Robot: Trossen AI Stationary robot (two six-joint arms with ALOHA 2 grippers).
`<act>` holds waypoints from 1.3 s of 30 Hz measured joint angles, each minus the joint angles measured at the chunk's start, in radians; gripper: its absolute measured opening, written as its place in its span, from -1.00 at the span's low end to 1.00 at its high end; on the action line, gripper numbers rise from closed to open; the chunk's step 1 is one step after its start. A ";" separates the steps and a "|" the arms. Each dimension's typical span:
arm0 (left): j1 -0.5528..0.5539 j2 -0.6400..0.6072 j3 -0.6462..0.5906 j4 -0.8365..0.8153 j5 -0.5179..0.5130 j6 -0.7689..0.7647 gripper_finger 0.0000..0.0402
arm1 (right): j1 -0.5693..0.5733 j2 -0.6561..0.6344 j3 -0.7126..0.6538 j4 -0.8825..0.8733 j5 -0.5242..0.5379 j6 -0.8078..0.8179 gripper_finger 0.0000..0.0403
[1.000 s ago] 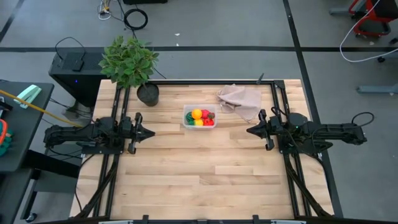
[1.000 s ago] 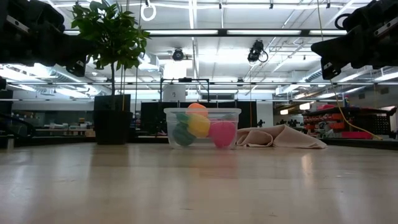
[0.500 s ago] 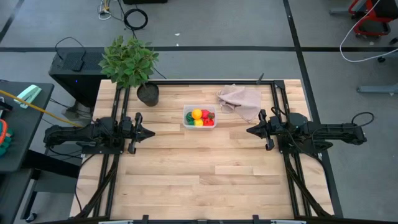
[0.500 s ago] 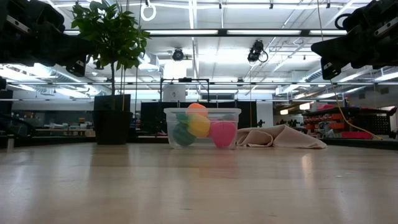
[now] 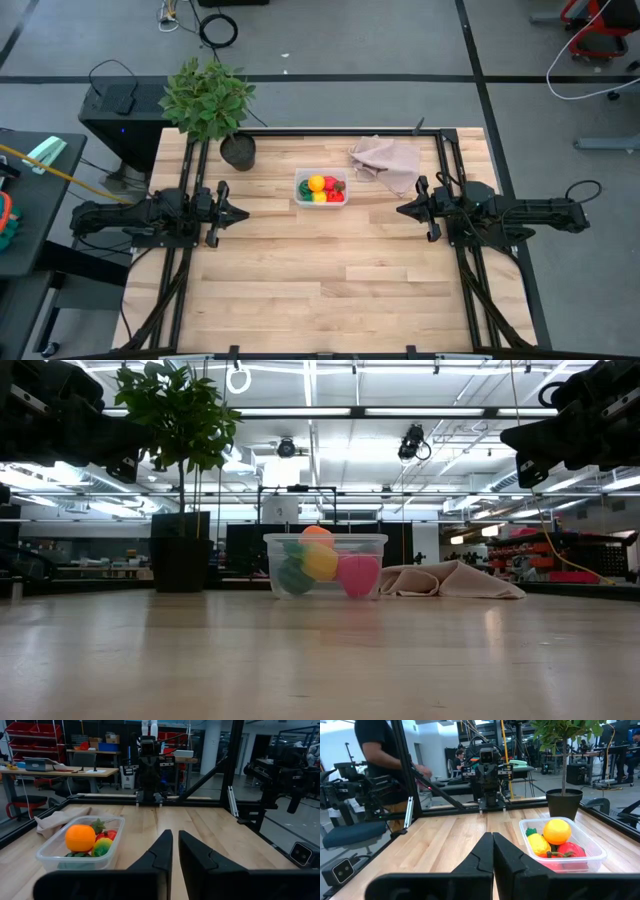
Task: Pick and placing Produce into tupperware
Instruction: Return to Home Position
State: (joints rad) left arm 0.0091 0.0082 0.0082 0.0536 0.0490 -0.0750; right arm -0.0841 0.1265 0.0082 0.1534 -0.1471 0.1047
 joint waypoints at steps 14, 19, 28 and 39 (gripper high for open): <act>0.000 0.000 0.000 0.000 0.000 0.000 -0.85 | 0.000 0.000 0.000 0.000 0.000 0.000 -0.98; 0.000 0.000 0.000 0.000 0.000 0.000 -0.81 | 0.000 0.000 0.000 0.000 0.000 0.000 -0.98; 0.000 0.000 0.000 0.000 0.000 0.000 -0.85 | 0.000 0.000 0.000 0.000 0.000 0.000 -0.98; 0.000 0.000 0.000 0.000 0.000 0.000 -0.83 | 0.000 0.000 0.000 0.000 0.000 0.000 -0.98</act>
State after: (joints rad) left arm 0.0093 0.0082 0.0080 0.0536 0.0490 -0.0750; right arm -0.0840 0.1265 0.0082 0.1535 -0.1471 0.1047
